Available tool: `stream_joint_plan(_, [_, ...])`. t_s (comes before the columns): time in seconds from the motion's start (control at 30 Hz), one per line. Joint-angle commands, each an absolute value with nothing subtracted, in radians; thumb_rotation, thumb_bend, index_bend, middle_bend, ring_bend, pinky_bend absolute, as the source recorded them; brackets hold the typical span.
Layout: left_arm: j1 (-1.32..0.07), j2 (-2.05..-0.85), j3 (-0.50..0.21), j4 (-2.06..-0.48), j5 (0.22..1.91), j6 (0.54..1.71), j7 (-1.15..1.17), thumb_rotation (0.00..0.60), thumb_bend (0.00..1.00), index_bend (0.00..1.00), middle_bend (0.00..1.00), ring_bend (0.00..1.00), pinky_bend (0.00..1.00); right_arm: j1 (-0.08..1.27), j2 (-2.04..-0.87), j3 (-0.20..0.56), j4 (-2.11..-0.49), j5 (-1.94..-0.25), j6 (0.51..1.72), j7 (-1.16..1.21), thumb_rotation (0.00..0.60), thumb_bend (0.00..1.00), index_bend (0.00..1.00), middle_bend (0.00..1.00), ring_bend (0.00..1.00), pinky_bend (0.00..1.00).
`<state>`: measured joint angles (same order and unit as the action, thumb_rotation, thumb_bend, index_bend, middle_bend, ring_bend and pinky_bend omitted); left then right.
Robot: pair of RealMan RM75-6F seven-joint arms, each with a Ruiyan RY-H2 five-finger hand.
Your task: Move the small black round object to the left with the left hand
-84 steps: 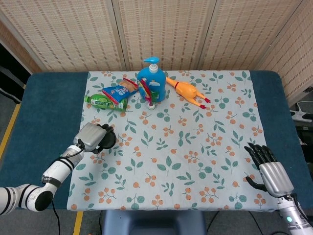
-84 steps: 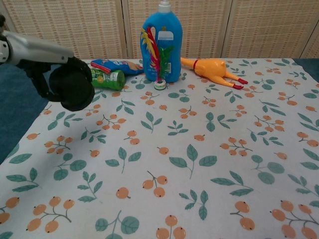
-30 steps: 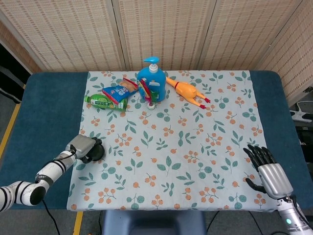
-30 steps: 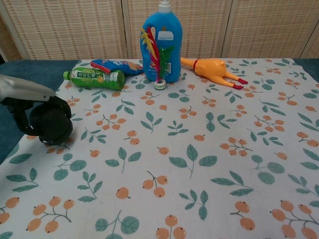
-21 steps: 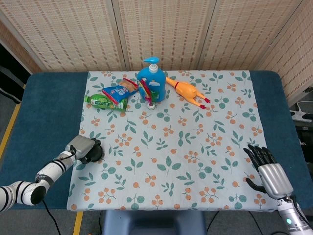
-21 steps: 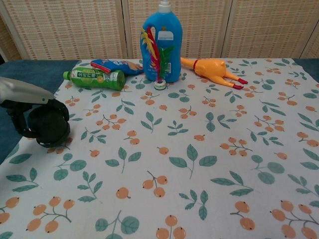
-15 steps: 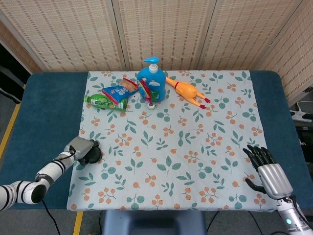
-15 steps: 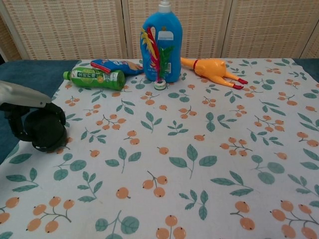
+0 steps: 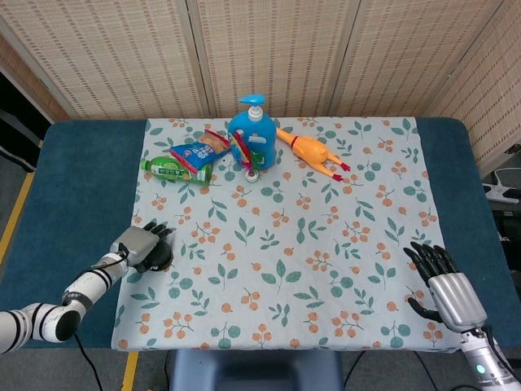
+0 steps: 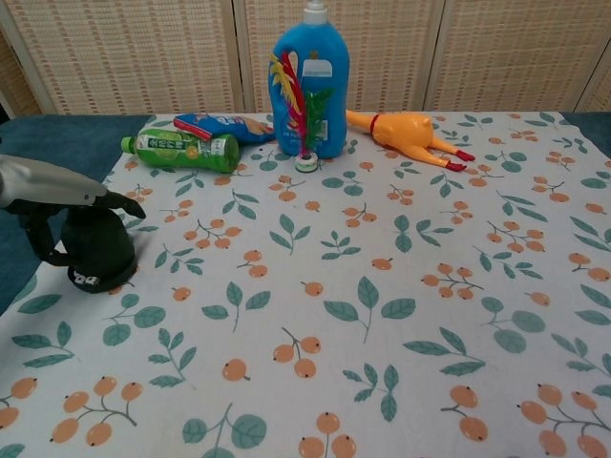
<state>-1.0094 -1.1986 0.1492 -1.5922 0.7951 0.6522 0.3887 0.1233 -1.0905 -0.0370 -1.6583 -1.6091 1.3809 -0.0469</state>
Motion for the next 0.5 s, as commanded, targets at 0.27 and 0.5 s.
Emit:
stream_joint_plan(0.27, [-0.991,-1.158,0.142,-1.628,0.832,0.639,0.364,0.6,0.42,0.0,0.0,0.0,0.23,0.121,-1.087,-0.035,-1.66,-1.611,1.389,-0.038,0.6,0.18,0.0,0.0,0.0,0.0])
stream_joint_plan(0.5, [-0.96,-1.153,0.131,-1.644,0.887,0.693,0.361,0.6,0.41,0.0,0.0,0.0,0.23,0.122,-1.086,-0.04,-1.661,-1.616,1.385,-0.038,0.6,0.18,0.0,0.0,0.0,0.0])
